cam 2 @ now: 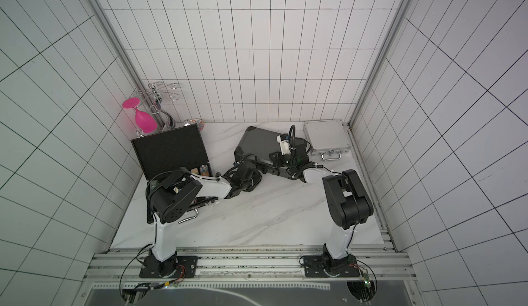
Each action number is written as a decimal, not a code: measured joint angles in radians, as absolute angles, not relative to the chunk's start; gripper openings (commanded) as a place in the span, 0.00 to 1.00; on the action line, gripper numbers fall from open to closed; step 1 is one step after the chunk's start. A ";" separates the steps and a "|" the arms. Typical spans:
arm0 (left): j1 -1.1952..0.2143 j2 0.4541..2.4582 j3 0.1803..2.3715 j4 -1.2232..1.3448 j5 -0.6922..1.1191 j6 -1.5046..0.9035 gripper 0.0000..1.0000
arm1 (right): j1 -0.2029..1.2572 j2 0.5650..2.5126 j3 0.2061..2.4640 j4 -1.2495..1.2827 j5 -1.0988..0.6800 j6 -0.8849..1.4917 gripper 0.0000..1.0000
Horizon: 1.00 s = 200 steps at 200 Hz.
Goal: Close the poker set cases
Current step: Fasten the fastener on the poker set case.
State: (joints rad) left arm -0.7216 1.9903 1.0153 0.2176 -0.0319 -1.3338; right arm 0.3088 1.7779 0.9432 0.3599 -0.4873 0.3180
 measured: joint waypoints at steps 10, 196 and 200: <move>-0.698 1.948 0.982 0.200 -0.012 -1.299 0.01 | 0.305 1.767 0.947 0.334 -0.485 0.318 0.03; -0.078 1.224 0.988 -0.535 -0.111 -0.672 0.73 | 0.693 1.708 1.221 -0.203 -0.413 0.290 0.62; -0.064 1.222 0.988 -0.548 -0.114 -0.665 0.73 | 0.701 1.718 1.234 -0.202 -0.410 0.290 0.62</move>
